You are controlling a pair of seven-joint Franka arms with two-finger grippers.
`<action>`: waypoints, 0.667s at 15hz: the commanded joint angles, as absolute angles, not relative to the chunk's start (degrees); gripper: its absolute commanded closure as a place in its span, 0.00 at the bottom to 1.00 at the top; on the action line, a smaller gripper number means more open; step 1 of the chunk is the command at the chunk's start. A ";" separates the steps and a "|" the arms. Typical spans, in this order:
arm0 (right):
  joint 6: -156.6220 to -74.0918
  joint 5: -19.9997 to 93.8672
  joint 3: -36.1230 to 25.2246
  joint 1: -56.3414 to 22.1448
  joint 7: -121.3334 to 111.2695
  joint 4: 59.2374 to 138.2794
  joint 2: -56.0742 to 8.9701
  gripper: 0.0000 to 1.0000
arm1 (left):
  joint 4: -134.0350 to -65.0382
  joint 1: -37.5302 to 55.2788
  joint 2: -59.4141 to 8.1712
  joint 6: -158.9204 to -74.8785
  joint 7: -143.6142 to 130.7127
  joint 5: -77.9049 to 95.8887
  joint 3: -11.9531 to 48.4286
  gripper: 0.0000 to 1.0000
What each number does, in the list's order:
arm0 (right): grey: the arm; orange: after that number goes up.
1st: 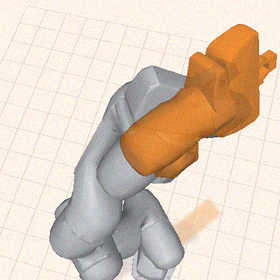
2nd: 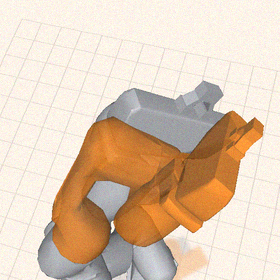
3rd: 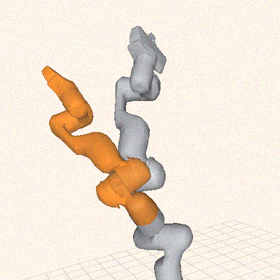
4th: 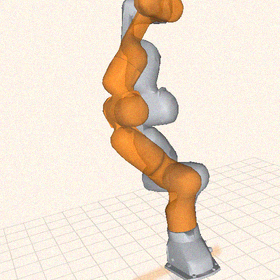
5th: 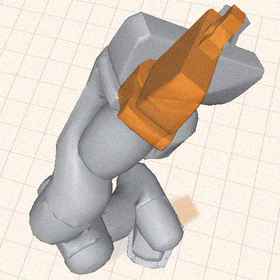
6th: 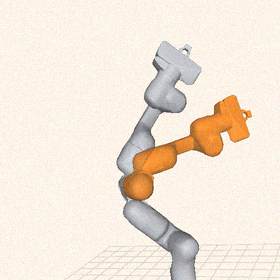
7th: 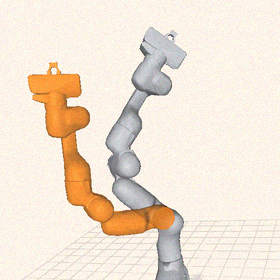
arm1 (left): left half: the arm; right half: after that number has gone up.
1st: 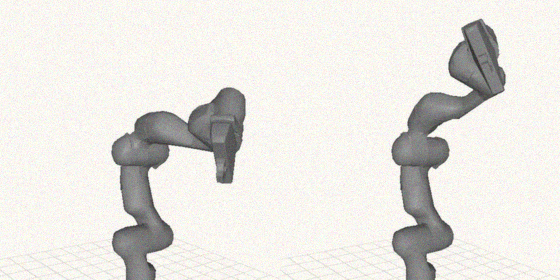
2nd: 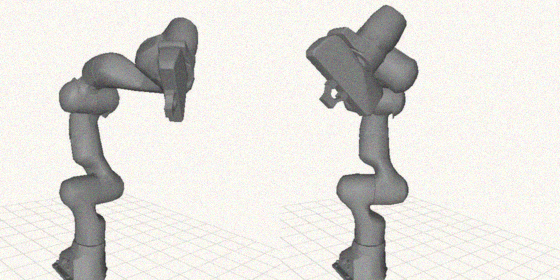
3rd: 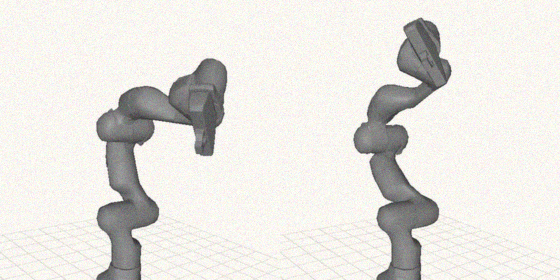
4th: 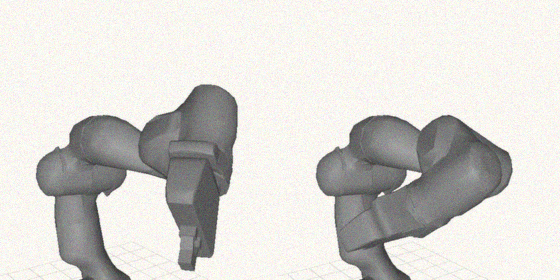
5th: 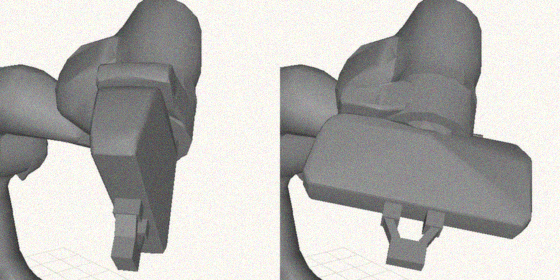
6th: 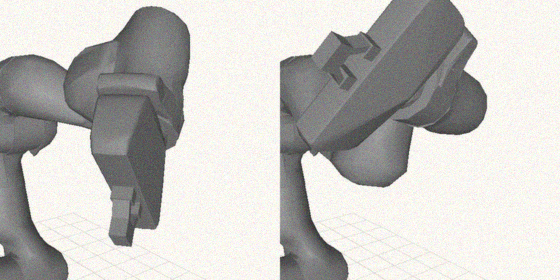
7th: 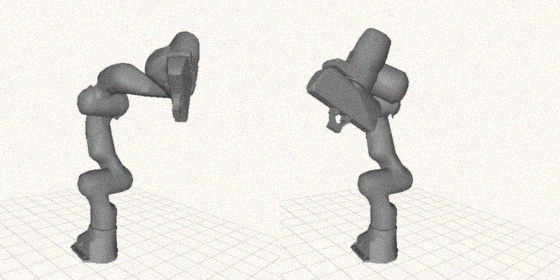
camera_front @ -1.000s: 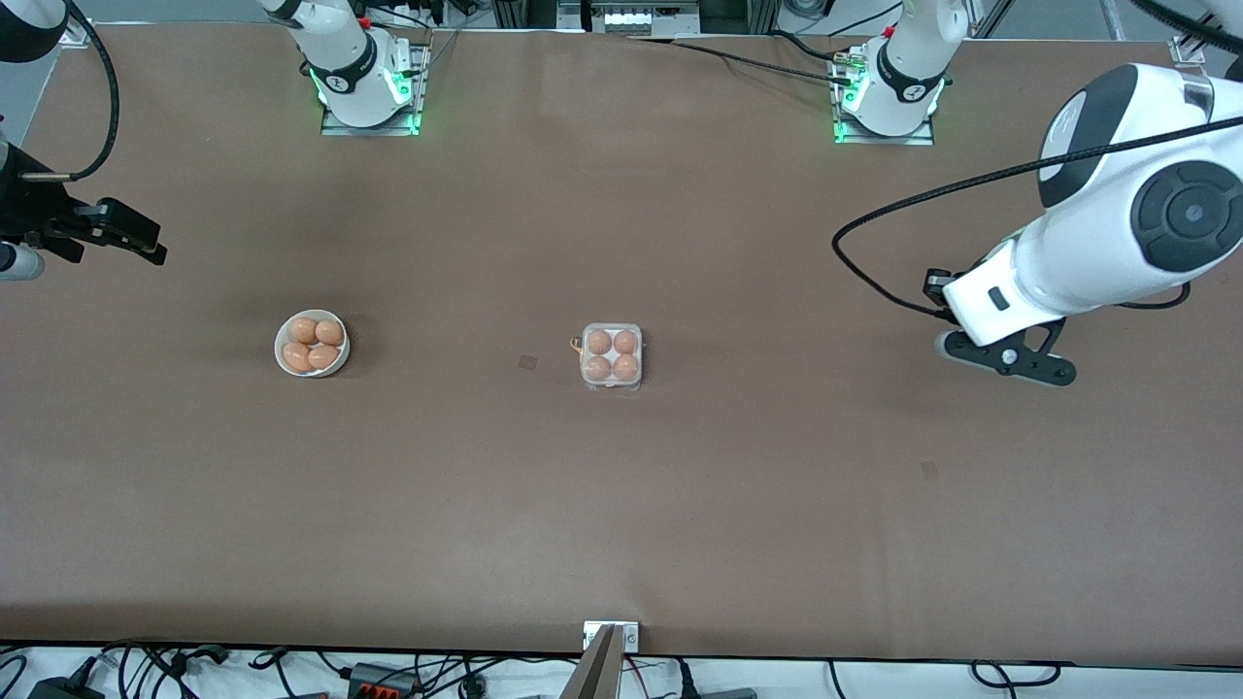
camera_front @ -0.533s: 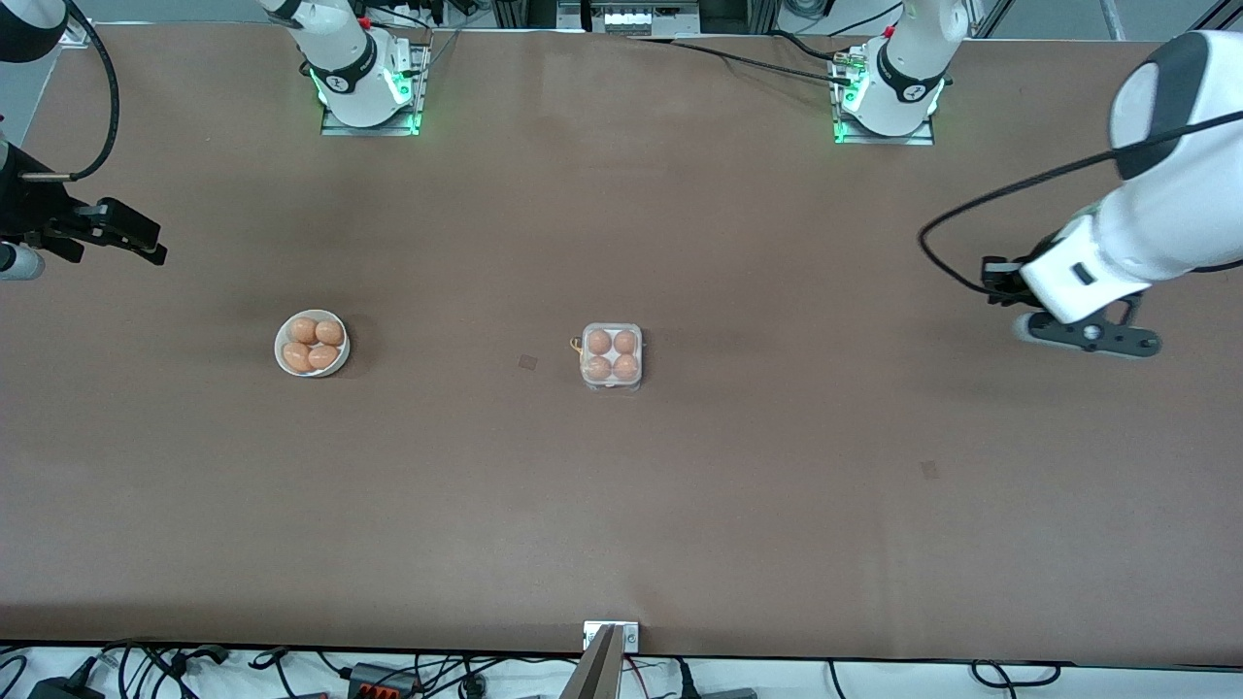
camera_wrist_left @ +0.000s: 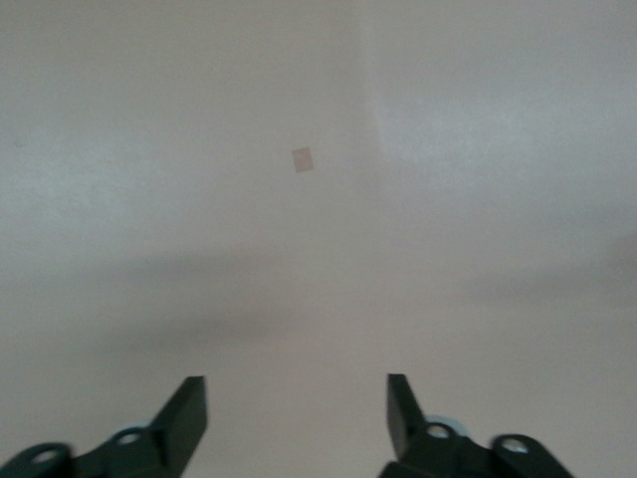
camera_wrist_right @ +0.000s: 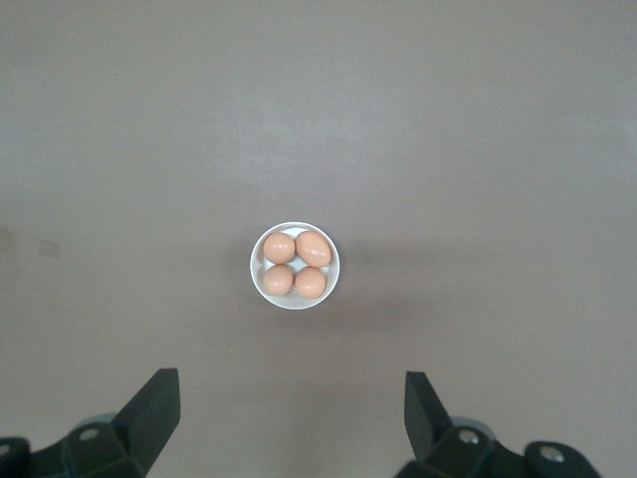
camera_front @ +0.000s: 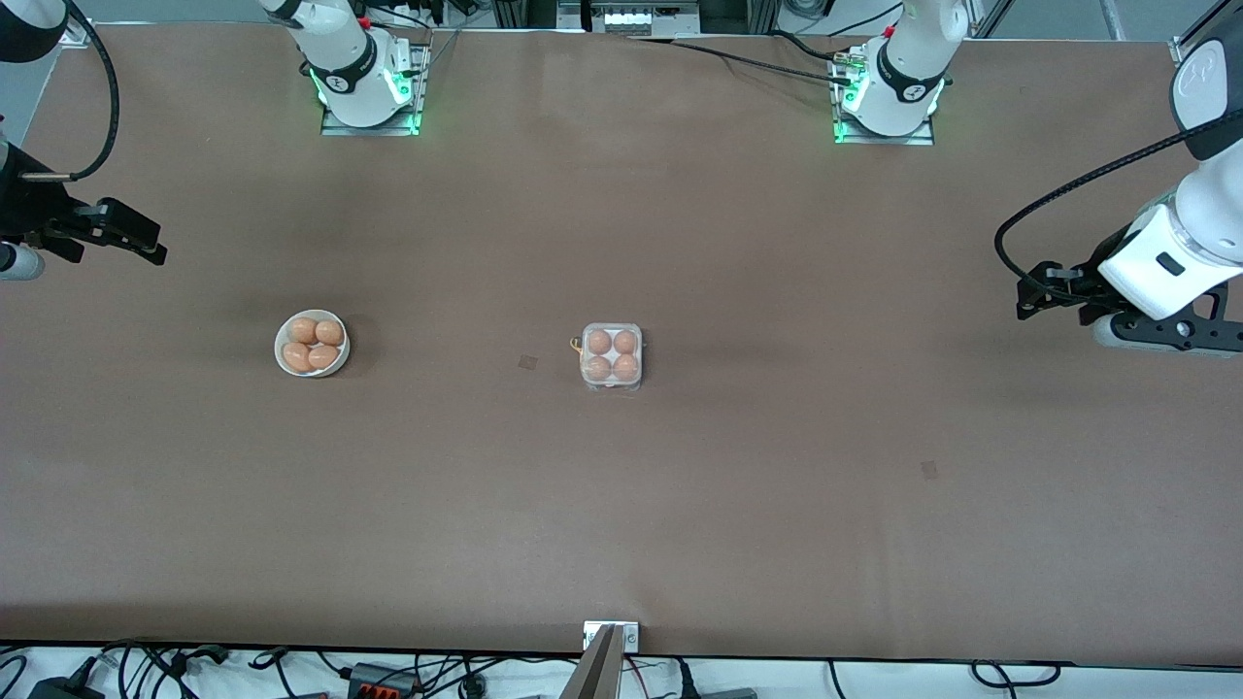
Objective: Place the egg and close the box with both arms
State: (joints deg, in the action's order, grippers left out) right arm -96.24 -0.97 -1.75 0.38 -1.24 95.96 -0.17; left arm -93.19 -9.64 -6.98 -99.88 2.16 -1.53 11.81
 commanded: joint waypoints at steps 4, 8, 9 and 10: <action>-96.06 -1.67 -1.85 0.09 -2.11 95.98 0.44 0.00 | -93.60 -9.93 -3.34 -92.99 3.08 0.60 11.08 0.00; -96.07 -1.06 -1.85 0.09 -1.23 95.98 0.35 0.00 | -93.52 -11.07 -3.16 -92.99 2.90 4.22 11.08 0.00; -96.15 -1.05 -1.85 0.09 -1.23 95.98 0.35 0.00 | -93.52 -11.16 -3.16 -93.08 2.90 4.22 11.07 0.00; -96.07 -1.05 -1.93 0.17 -1.23 95.98 0.35 0.00 | -93.52 -11.16 -3.25 -93.16 2.90 4.22 11.07 0.00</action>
